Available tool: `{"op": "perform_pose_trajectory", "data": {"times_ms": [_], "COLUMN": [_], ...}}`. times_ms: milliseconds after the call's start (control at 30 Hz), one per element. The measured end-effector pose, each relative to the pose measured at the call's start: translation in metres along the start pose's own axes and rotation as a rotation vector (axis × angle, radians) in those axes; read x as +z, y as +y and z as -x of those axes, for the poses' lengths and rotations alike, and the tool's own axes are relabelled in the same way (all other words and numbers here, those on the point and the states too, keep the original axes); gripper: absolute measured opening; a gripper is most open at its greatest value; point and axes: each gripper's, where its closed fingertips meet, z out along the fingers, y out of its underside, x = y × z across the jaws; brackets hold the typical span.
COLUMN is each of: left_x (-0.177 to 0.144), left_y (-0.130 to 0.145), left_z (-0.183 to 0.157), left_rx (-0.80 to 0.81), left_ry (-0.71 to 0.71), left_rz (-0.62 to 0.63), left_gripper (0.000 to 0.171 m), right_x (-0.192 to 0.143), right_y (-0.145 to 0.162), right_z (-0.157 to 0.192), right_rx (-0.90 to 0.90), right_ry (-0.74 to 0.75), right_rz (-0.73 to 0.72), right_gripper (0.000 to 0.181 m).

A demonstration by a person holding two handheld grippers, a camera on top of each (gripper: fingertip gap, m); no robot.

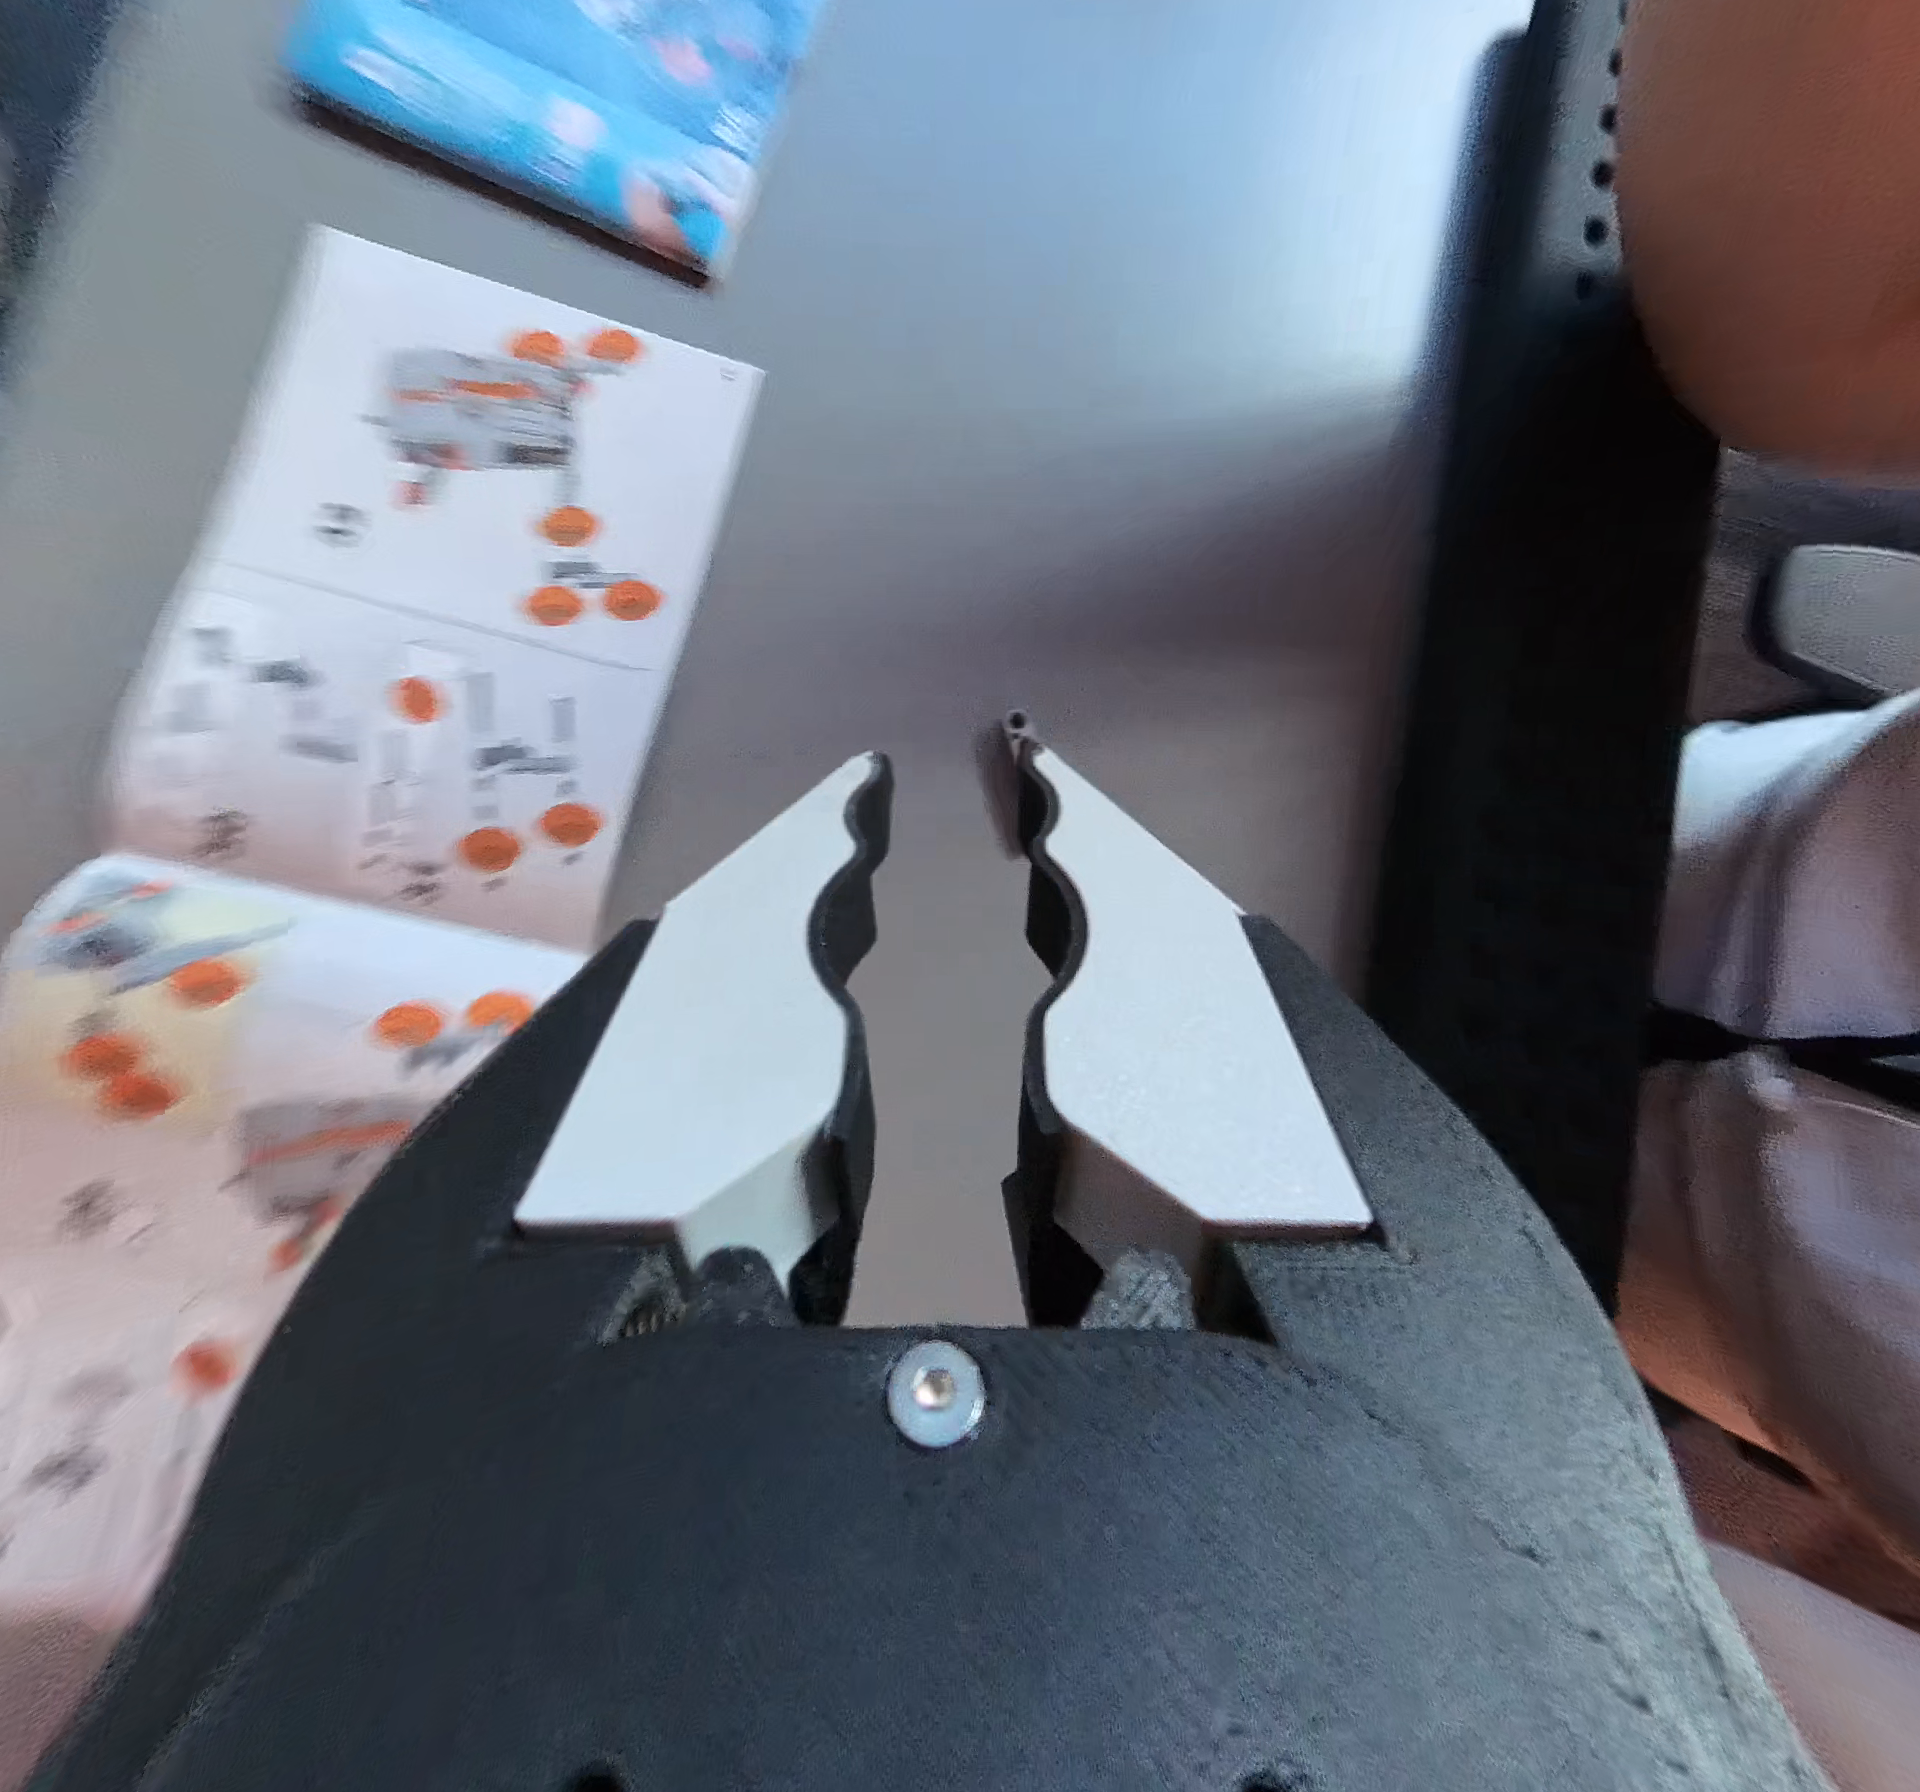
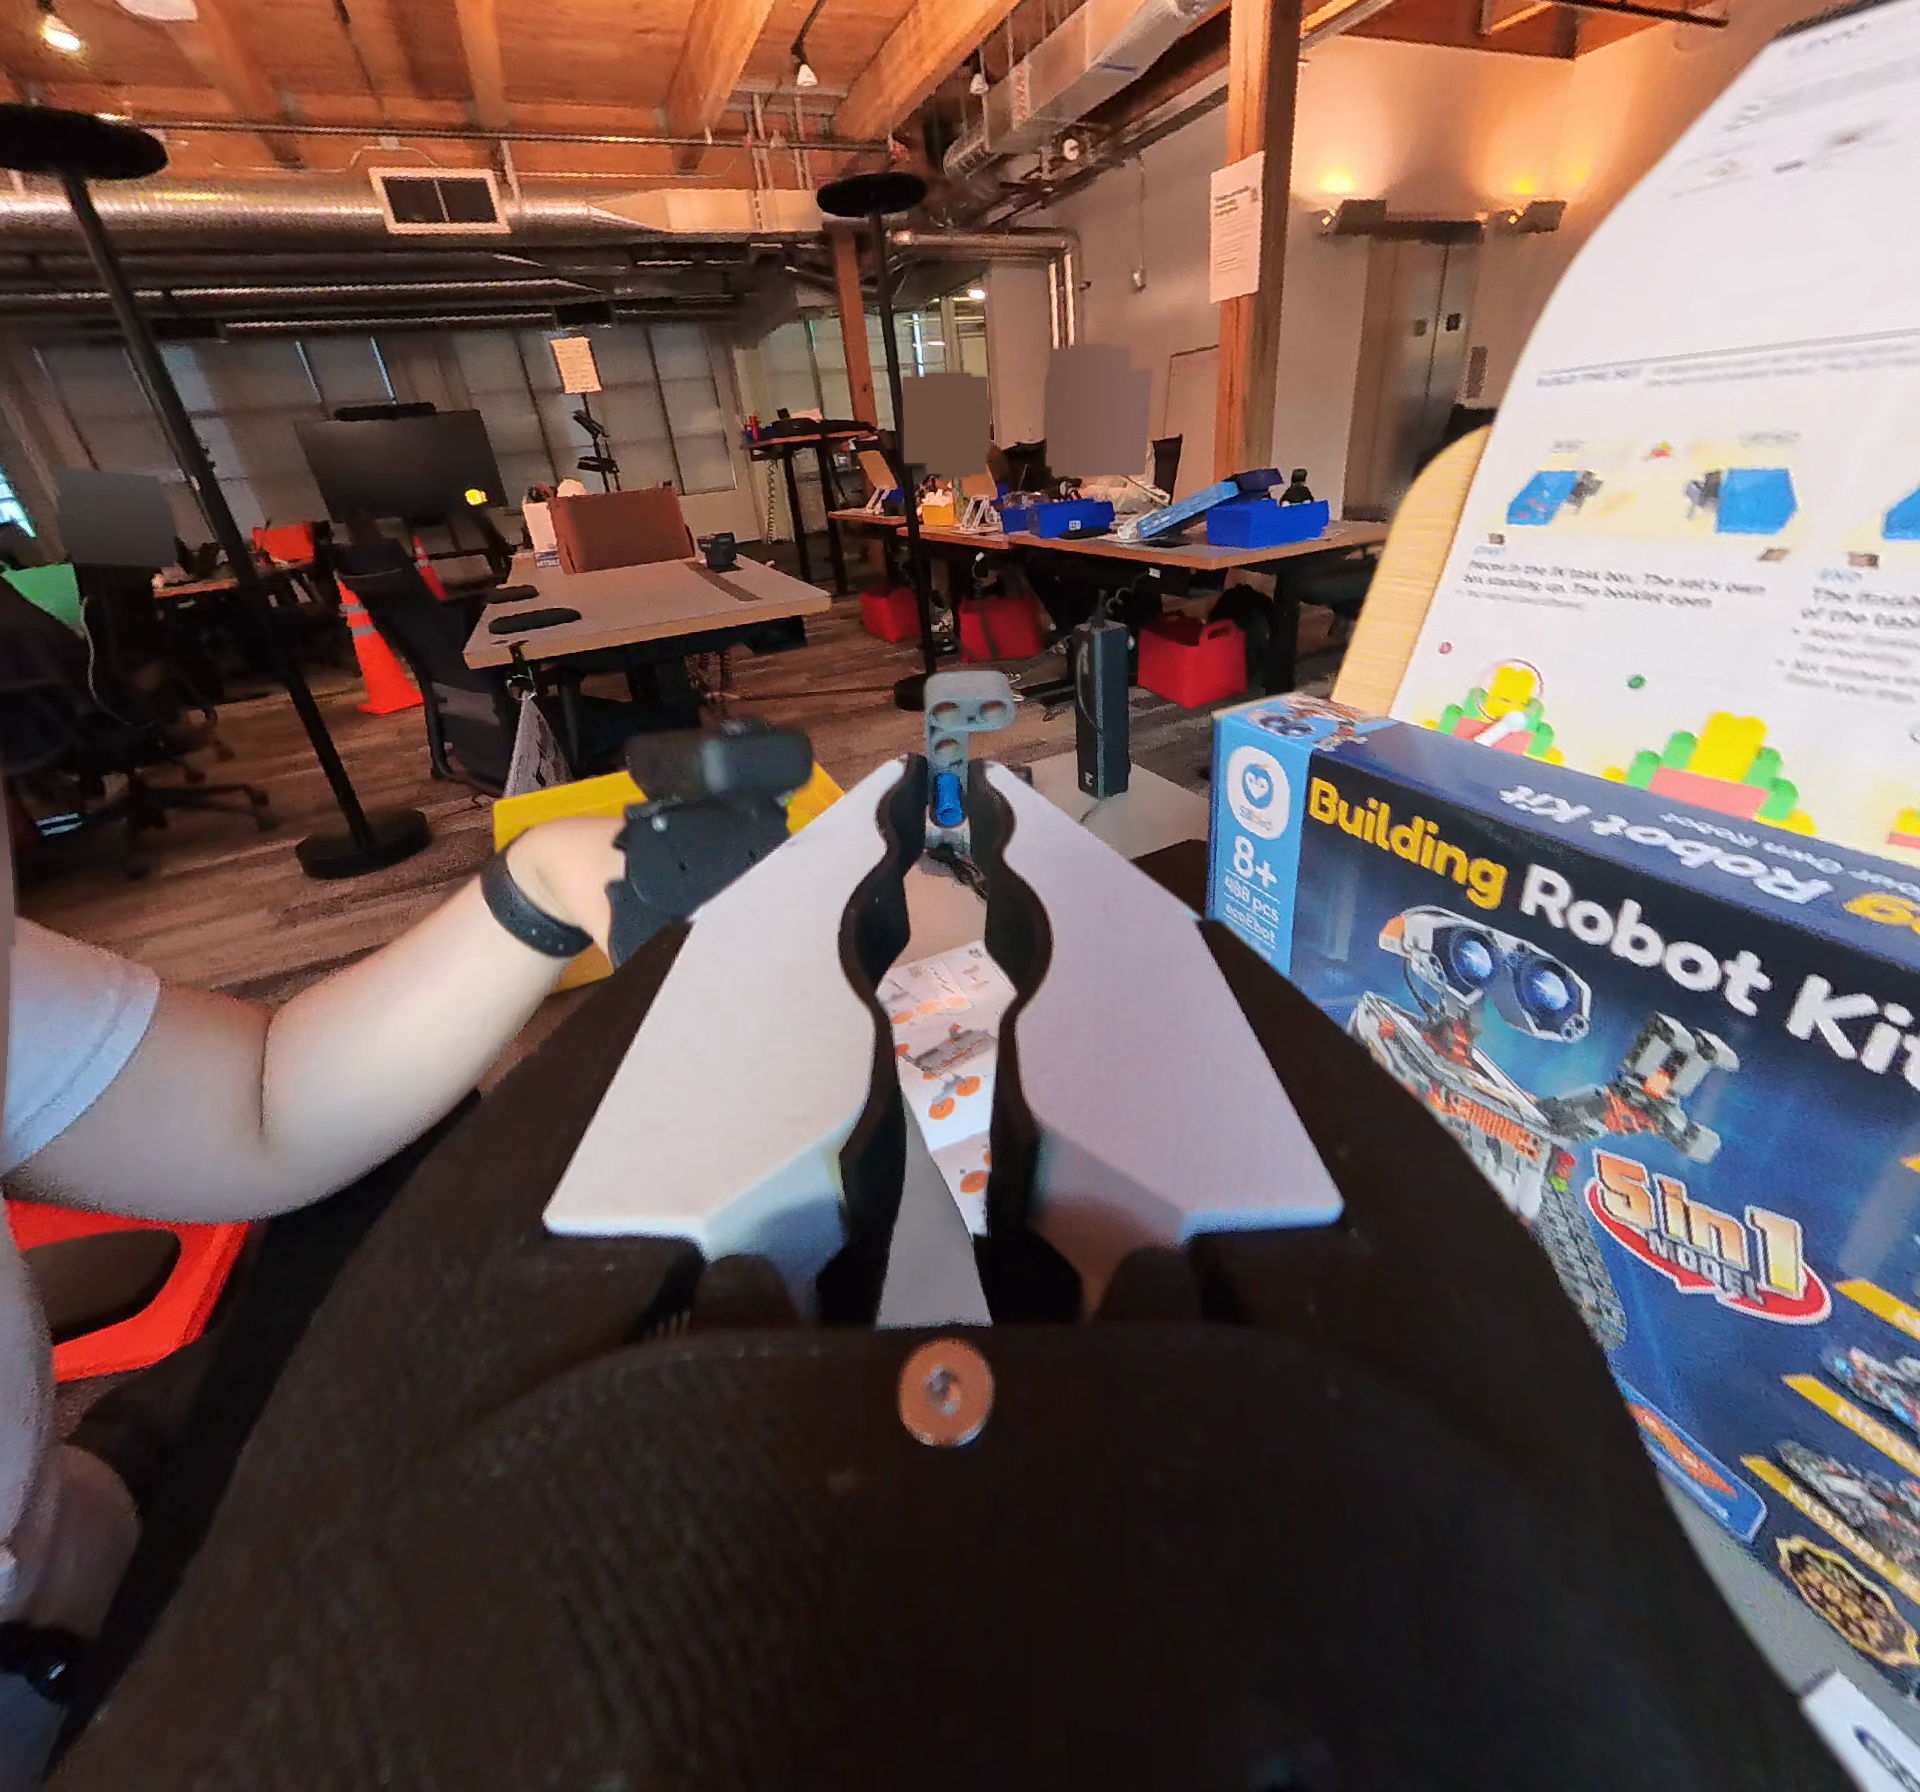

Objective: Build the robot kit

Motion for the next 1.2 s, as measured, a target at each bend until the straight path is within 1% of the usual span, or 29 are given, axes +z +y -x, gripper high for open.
{"op": "perform_pose_trajectory", "data": {"times_ms": [33,67,133,200,233,333,467,500,567,633,667,767,867,933,1000,1200], "left_x": [0.014,0.026,0.043,0.055,0.059,0.069,0.076,0.078,0.084,0.087,0.089,0.089,0.089,0.089,0.088,0.080], "left_y": [0.002,0.006,0.018,0.026,0.028,0.037,0.047,0.048,0.047,0.053,0.051,0.052,0.052,0.052,0.053,0.062], "left_z": [-0.004,-0.008,-0.009,-0.011,-0.014,-0.017,-0.007,-0.007,-0.015,-0.018,-0.021,-0.023,-0.024,-0.024,-0.023,-0.015], "left_rx": [-0.020,-0.032,-0.036,-0.050,-0.064,-0.110,-0.109,-0.111,-0.117,-0.106,-0.115,-0.122,-0.073,-0.067,-0.103,-0.164], "left_ry": [0.052,0.086,0.067,0.042,0.037,-0.034,-0.221,-0.248,-0.244,-0.252,-0.240,-0.244,-0.214,-0.184,-0.161,-0.175], "left_rz": [0.031,0.072,0.180,0.263,0.294,0.396,0.508,0.523,0.531,0.569,0.558,0.564,0.570,0.566,0.560,0.582], "left_gripper": [0.019,0.022,0.031,0.034,0.033,0.029,0.028,0.026,0.024,0.024,0.017,0.015,0.006,0.006,0.006,0.006], "right_x": [-0.001,-0.002,-0.001,0.002,0.004,0.010,0.012,0.011,0.008,0.004,0.002,-0.005,-0.010,-0.012,-0.013,-0.010], "right_y": [0.002,0.003,0.004,0.008,0.011,0.018,0.021,0.021,0.018,0.014,0.012,0.008,0.005,0.005,0.006,0.018], "right_z": [-0.003,-0.005,-0.005,-0.006,-0.006,-0.007,-0.006,-0.005,-0.006,-0.006,-0.006,-0.009,-0.011,-0.014,-0.016,-0.023], "right_rx": [0.007,0.010,0.010,0.004,0.002,0.004,-0.003,-0.007,-0.016,-0.024,-0.026,-0.032,-0.032,-0.029,-0.028,-0.018], "right_ry": [0.009,0.014,0.011,0.009,0.011,0.007,0.006,0.007,0.017,0.025,0.030,0.050,0.064,0.073,0.082,0.098], "right_rz": [0.005,0.007,0.012,0.031,0.042,0.069,0.088,0.089,0.085,0.075,0.068,0.053,0.039,0.039,0.043,0.078], "right_gripper": [0.006,0.006,0.006,0.006,0.006,0.007,0.007,0.006,0.006,0.007,0.006,0.006,0.007,0.007,0.007,0.007]}}
